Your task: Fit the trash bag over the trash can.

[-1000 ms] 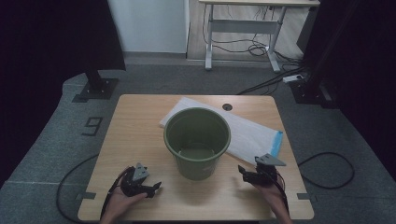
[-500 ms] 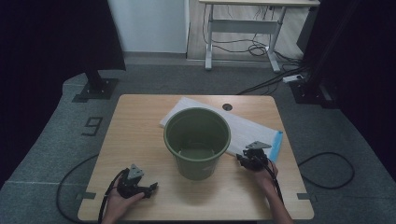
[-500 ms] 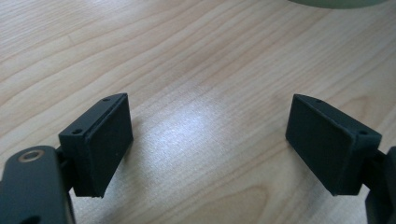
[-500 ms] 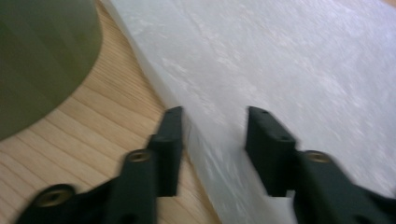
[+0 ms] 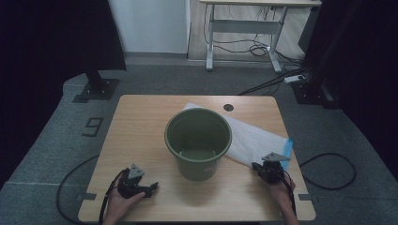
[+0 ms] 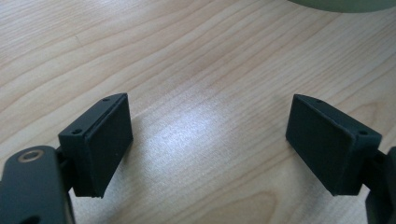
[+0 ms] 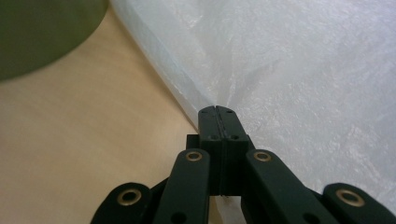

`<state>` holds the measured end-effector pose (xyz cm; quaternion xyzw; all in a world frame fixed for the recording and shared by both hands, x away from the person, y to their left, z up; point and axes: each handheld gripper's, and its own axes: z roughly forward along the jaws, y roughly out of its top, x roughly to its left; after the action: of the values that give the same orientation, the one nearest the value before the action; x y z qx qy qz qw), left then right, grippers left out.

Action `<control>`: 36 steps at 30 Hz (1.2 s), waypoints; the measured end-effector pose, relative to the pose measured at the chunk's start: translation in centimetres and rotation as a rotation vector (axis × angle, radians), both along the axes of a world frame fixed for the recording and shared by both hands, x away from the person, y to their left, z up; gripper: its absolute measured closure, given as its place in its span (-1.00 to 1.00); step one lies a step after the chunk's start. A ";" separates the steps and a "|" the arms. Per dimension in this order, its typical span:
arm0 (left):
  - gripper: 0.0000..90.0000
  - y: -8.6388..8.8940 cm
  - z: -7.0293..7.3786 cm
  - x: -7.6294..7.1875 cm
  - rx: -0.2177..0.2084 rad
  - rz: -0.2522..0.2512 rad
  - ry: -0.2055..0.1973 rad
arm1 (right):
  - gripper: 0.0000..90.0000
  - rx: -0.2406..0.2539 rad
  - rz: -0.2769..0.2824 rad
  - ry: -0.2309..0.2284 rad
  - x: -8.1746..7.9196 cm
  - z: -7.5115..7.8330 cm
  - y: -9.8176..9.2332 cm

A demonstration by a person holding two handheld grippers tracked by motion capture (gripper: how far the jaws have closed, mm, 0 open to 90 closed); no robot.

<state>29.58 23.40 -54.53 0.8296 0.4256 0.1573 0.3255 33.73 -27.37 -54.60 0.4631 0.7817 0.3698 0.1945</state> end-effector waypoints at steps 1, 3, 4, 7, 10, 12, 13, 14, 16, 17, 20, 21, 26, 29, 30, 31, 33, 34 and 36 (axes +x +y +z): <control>-0.68 0.0 0.0 0.2 -0.001 0.002 0.000 | 0.98 -0.004 -0.003 -0.001 -0.7 0.0 -0.4; -0.68 0.0 0.0 0.5 0.001 0.006 -0.001 | 0.98 -0.022 -0.032 -0.003 -2.1 0.2 -1.5; -0.68 0.0 0.0 0.7 0.000 0.008 -0.001 | 0.98 -0.020 -0.042 -0.005 -2.5 0.2 -2.0; -0.68 -0.1 0.0 1.3 0.000 0.008 0.000 | 0.98 -0.009 -0.078 -0.015 -4.3 0.3 -3.3; -0.68 -0.3 0.0 2.2 0.000 0.010 0.000 | 0.97 -0.020 -0.081 -0.026 -5.6 0.6 -3.3; -0.68 -0.4 0.0 2.5 0.000 0.016 0.000 | 0.83 -0.018 -0.082 -0.042 -5.8 1.0 -2.8; -0.68 -0.4 0.0 2.6 -0.001 0.017 0.001 | 0.73 -0.015 -0.078 -0.060 -5.8 1.3 -2.3; -0.68 -0.4 0.0 2.6 0.000 0.020 0.000 | 0.61 -0.020 -0.074 -0.077 -5.7 1.6 -1.8; -0.68 -0.5 0.0 2.7 0.000 0.027 0.000 | 0.39 -0.032 -0.058 -0.120 -5.0 2.2 -0.2; -0.68 -0.5 0.0 2.7 0.000 0.027 0.000 | 0.39 -0.032 -0.058 -0.120 -5.0 2.2 -0.2; -0.68 -0.5 0.0 2.8 0.000 0.028 0.000 | 0.17 0.002 0.030 -0.128 -1.7 2.3 3.6; -0.68 -0.5 0.0 2.8 0.001 0.028 0.000 | 0.15 0.002 0.040 -0.116 -1.0 2.0 4.2; -0.67 -0.4 0.0 2.7 0.000 0.032 0.000 | 0.09 -0.032 0.057 -0.069 2.1 0.1 7.0; -0.67 -0.4 0.0 2.7 0.002 0.037 -0.001 | 0.14 -0.033 0.067 -0.059 2.6 -0.4 7.5; -0.67 -0.4 0.0 2.6 0.002 0.044 -0.001 | 0.42 -0.035 0.065 -0.050 2.7 -0.6 7.6; -0.67 -0.4 0.0 2.6 0.000 0.054 -0.002 | 0.51 -0.033 0.067 -0.046 2.8 -0.5 7.5; -0.63 -0.3 0.0 2.5 -0.001 0.066 -0.004 | 0.76 -0.042 0.065 -0.040 2.8 -0.4 7.2; -0.61 -0.3 0.0 2.5 -0.001 0.066 -0.004 | 0.85 -0.036 0.060 -0.032 2.8 -0.4 7.0; -0.59 -0.3 0.0 2.4 -0.001 0.074 -0.007 | 0.94 -0.036 0.058 -0.014 2.7 -0.2 6.5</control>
<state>32.03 23.14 -54.49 0.8126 0.4551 0.1719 0.3211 36.39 -20.84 -54.84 0.4340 0.8000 0.3643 0.1974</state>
